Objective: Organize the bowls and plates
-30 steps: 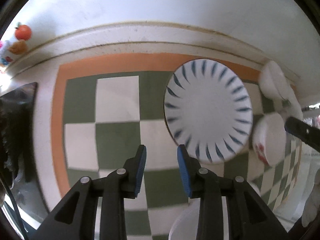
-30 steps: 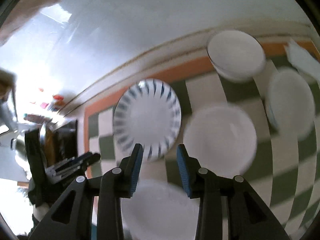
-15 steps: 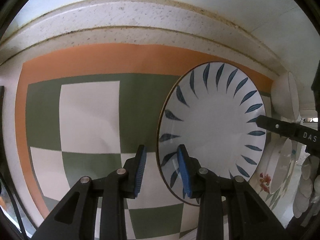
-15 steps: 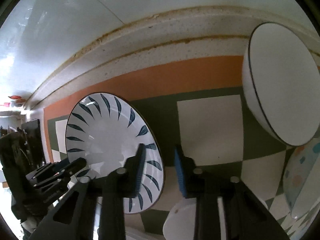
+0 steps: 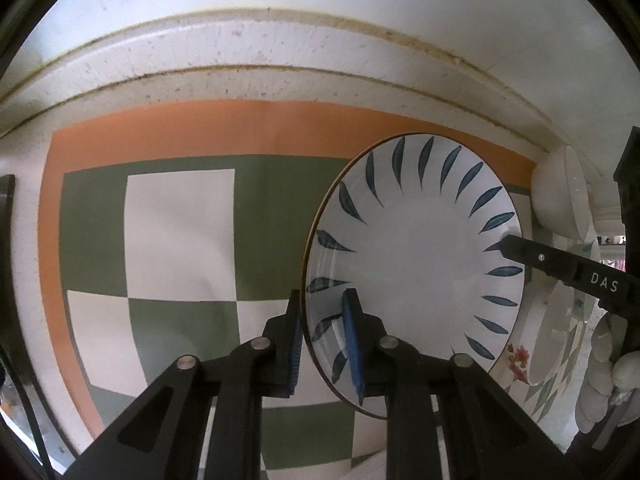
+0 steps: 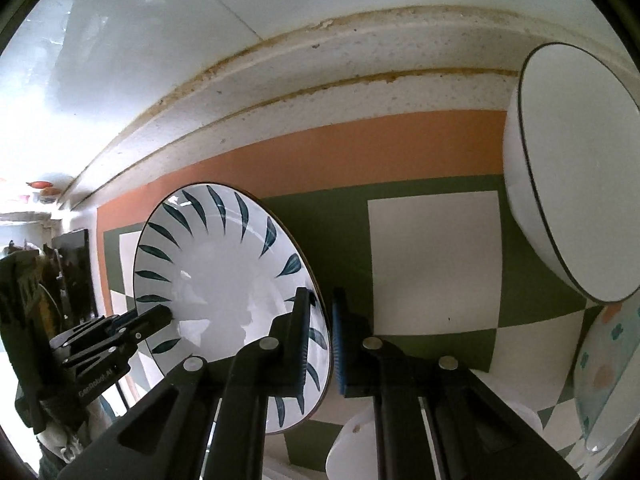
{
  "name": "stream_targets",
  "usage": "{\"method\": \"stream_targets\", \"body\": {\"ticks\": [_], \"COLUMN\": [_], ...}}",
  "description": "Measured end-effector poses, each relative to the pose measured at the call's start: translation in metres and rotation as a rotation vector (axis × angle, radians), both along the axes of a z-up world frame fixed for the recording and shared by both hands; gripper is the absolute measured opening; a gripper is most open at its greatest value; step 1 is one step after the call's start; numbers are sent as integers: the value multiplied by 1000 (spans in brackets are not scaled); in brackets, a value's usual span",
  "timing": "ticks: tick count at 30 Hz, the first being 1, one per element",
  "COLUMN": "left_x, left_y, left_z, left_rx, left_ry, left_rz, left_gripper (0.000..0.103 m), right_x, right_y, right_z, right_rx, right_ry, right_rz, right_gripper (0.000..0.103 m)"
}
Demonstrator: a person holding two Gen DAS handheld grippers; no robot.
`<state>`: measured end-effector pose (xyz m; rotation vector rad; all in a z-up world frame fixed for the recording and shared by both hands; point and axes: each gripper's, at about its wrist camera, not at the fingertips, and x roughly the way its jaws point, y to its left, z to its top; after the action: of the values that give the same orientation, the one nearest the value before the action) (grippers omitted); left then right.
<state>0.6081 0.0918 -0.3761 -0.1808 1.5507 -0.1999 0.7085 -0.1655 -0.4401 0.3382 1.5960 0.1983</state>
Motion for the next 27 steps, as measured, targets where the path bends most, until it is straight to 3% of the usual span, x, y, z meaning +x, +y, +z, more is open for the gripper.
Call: {"method": "stream_targets", "body": {"ticks": [14, 27], "left_x": [-40, -119], "left_y": [-13, -12], "left_z": [75, 106], "left_rx": [14, 15], "left_ry": [-120, -147], "left_rz": [-22, -76], "left_gripper": [17, 17], "right_x": [-38, -154], "right_y": [-7, -5], "right_z": [73, 114], "right_rx": [35, 81], "right_ry": [-81, -122], "right_rz": [36, 14], "right_gripper": [11, 10]}}
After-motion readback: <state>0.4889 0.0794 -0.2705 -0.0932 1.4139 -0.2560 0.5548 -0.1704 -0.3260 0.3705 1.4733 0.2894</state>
